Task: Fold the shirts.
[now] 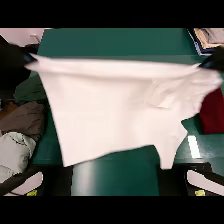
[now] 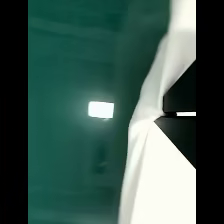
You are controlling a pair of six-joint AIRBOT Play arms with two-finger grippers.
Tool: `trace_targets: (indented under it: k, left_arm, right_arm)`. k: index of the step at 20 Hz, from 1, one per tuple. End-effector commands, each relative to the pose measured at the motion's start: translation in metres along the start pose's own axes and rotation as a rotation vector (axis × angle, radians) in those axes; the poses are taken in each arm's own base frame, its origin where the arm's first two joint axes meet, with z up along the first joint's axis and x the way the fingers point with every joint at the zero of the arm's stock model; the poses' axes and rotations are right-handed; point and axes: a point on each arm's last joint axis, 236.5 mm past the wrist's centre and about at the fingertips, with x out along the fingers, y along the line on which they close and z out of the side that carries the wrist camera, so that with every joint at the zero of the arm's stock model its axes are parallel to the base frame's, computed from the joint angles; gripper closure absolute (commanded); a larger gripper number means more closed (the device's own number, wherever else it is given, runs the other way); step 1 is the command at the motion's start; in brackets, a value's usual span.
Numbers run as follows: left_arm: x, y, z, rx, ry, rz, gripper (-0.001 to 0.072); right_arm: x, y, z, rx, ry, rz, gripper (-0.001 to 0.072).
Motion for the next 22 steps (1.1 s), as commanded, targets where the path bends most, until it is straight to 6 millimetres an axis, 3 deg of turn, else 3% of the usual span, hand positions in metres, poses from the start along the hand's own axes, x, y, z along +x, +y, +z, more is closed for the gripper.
trace_targets:
  k: [1,3,6,7,8,9,10,11,13,14,15,16,19,22]
  left_arm:
    - [0.091,0.060,-0.043,-0.149,0.196,-0.006,0.0687]
    - [0.126,0.085,-0.040,-0.194,0.188,0.010,0.0687]
    - [0.155,0.109,-0.039,-0.236,0.175,0.033,0.0685]
    - [0.158,0.112,-0.039,-0.240,0.173,0.036,0.0663]
    - [0.159,0.114,-0.038,-0.240,0.167,0.041,0.0339]
    - [0.159,0.114,-0.035,-0.238,0.157,0.043,0.0048]
    - [0.156,0.115,-0.031,-0.229,0.150,0.048,0.0047]
    - [0.152,0.113,-0.029,-0.218,0.150,0.049,0.0093]
    - [0.140,0.102,-0.037,-0.187,0.220,0.034,0.0092]
    - [0.132,0.098,-0.049,-0.156,0.273,0.031,0.0092]
    - [0.126,0.098,-0.062,-0.149,0.331,0.039,0.0093]
    - [0.119,0.095,-0.079,-0.147,0.395,0.038,0.0093]
    - [0.109,0.106,-0.139,-0.159,0.501,0.102,0.0093]
    - [0.109,0.102,-0.222,-0.221,0.578,0.106,0.0092]
  right_arm:
    - [0.108,-0.009,0.002,-0.018,0.108,-0.039,0.0697]
    - [0.145,-0.004,0.029,-0.029,0.025,-0.030,0.0696]
    - [0.176,-0.001,0.056,-0.036,-0.072,-0.024,0.0691]
    - [0.181,-0.003,0.060,-0.031,-0.086,-0.025,0.0613]
    - [0.183,-0.004,0.061,-0.030,-0.089,-0.026,0.0357]
    - [0.182,-0.007,0.063,-0.025,-0.092,-0.030,0.0251]
    - [0.177,-0.011,0.067,-0.018,-0.104,-0.034,0.0252]
    - [0.170,-0.016,0.070,-0.011,-0.101,-0.037,0.0257]
    - [0.154,-0.023,0.053,-0.008,-0.022,-0.043,0.0267]
    - [0.146,-0.026,0.039,-0.030,0.032,-0.045,0.0309]
    - [0.137,-0.030,0.024,-0.052,0.081,-0.047,0.0431]
    - [0.130,-0.033,0.009,-0.065,0.113,-0.047,0.0469]
    - [0.116,-0.039,-0.034,-0.033,0.149,-0.054,0.0469]
    - [0.110,-0.027,-0.078,-0.036,0.184,0.002,0.0469]
